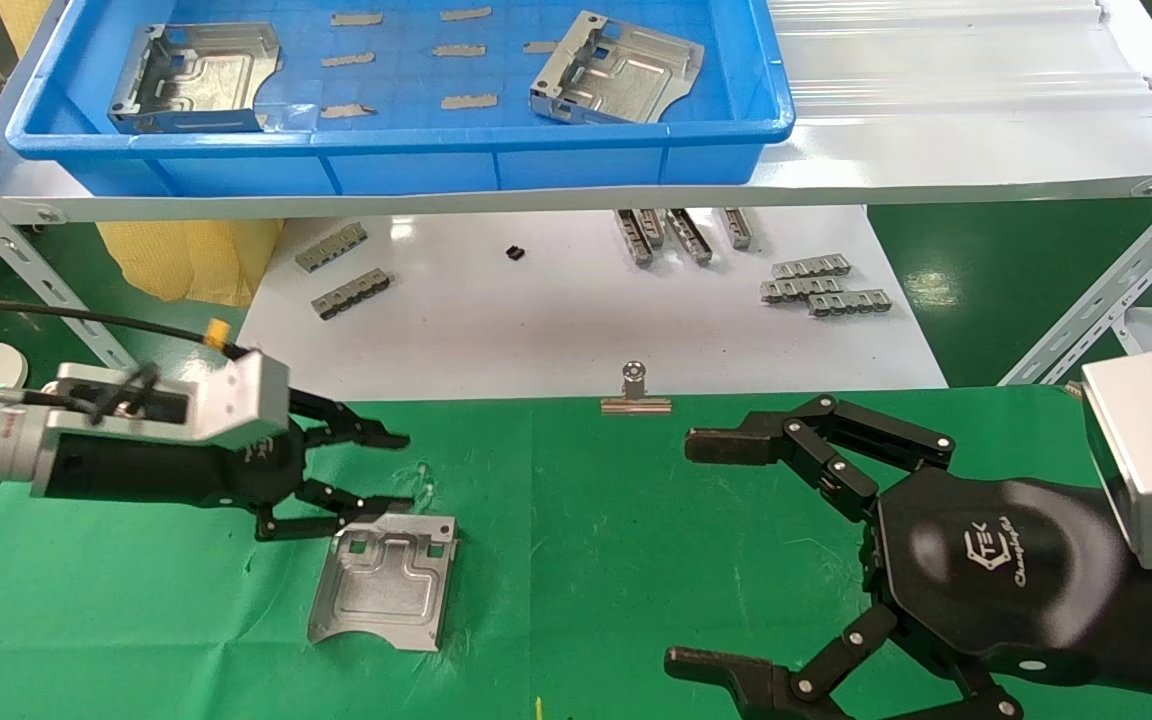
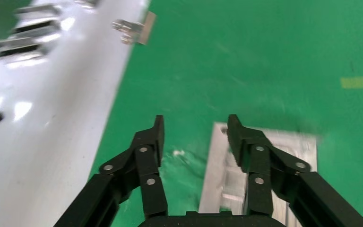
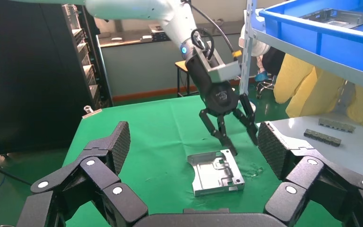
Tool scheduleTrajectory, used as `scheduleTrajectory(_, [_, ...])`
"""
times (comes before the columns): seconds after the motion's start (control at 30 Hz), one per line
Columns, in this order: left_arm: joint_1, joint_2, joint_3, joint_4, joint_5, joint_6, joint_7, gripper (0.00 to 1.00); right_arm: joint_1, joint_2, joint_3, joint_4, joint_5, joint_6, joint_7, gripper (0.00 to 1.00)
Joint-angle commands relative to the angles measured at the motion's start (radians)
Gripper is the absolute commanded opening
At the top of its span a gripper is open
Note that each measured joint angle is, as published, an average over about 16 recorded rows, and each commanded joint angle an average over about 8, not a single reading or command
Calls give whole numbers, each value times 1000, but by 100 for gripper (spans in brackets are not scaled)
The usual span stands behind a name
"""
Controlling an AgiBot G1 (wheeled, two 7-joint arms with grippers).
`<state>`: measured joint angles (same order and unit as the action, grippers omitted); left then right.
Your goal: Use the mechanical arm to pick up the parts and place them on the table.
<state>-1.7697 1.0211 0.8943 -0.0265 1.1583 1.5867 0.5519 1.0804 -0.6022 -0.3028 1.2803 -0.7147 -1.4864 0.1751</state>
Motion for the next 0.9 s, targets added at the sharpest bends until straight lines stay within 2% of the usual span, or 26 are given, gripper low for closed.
scheduleTrajectory(0.03, [15, -15, -23, 11, -36, 9, -28, 100, 0, 0, 0, 0, 0, 0, 0, 100])
scheduleTrajectory(0.27, [69, -50, -67, 17, -103, 15, -82, 100, 0, 0, 0, 0, 0, 0, 0, 100])
scheduleTrajectory(0.53, [67, -48, -66, -1, -97, 13, -79, 100, 0, 0, 0, 0, 0, 0, 0, 100])
scheduleTrajectory(0.9, [166, -105, -152, -198, -149, -3, -182, 100, 0, 0, -1, -1, 1, 0, -1, 100])
